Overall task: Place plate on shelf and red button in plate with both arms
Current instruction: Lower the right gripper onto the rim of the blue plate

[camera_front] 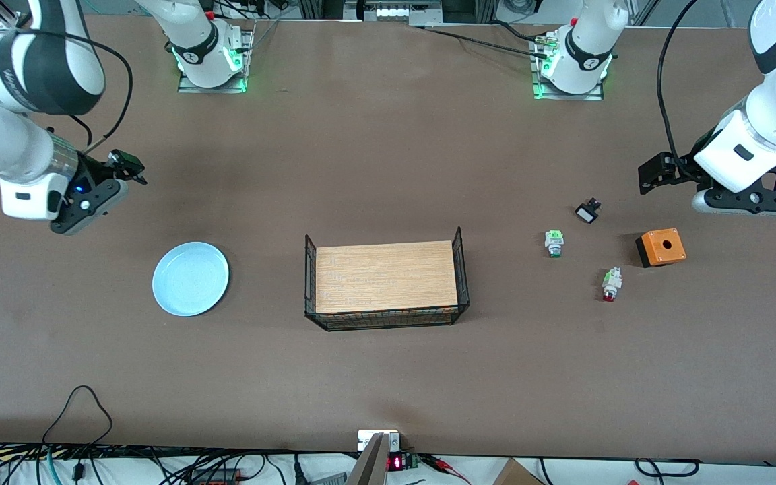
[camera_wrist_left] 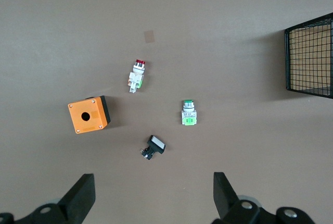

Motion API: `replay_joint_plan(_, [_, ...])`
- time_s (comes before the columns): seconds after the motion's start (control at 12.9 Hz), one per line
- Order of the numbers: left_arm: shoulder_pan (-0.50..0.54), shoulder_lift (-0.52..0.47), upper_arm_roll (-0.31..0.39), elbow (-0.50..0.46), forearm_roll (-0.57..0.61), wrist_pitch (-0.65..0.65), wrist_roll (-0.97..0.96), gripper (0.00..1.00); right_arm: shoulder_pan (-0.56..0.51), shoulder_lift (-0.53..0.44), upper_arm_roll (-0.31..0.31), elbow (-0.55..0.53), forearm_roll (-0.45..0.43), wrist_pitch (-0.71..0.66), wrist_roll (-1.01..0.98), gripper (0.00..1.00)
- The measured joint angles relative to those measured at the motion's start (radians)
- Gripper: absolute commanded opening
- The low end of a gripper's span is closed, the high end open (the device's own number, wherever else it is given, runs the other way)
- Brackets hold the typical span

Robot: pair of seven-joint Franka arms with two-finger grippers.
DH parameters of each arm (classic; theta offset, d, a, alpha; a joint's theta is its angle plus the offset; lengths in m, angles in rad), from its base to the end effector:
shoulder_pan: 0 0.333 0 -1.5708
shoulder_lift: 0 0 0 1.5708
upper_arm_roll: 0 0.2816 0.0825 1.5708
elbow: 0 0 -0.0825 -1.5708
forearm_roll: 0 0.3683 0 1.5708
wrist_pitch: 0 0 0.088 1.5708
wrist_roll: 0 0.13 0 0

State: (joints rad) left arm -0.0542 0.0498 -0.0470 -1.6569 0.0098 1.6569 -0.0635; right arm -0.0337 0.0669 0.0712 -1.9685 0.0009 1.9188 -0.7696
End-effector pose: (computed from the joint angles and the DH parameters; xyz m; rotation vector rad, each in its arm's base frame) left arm 0.5512 -0.0543 0.5078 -3.1286 0.0607 0.0766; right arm 0.5393 0.0200 0.3779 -2.8422 -1.2132 0.1651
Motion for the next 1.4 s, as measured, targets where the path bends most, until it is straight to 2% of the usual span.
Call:
replay_joint_plan(0.16, [0.000, 0.000, 0.000, 0.000, 0.000, 0.000, 0.000, 1.00, 0.000, 0.003, 0.000, -0.083, -0.001, 0.116, -0.129, 1.00])
replay_joint_plan(0.39, [0.000, 0.000, 0.000, 0.000, 0.000, 0.000, 0.000, 1.00, 0.000, 0.012, 0.001, -0.236, -0.002, 0.373, -0.359, 1.00])
replay_joint_plan(0.54, [0.000, 0.000, 0.000, 0.000, 0.000, 0.000, 0.000, 1.00, 0.000, 0.041, 0.002, -0.293, -0.002, 0.473, -0.459, 1.00])
replay_joint_plan(0.93, [0.000, 0.000, 0.000, 0.000, 0.000, 0.000, 0.000, 1.00, 0.014, 0.138, 0.010, -0.303, -0.002, 0.606, -0.510, 1.00])
replay_joint_plan(1.4, [0.000, 0.000, 0.000, 0.000, 0.000, 0.000, 0.000, 1.00, 0.032, 0.267, 0.012, -0.345, -0.002, 0.850, -0.513, 1.00])
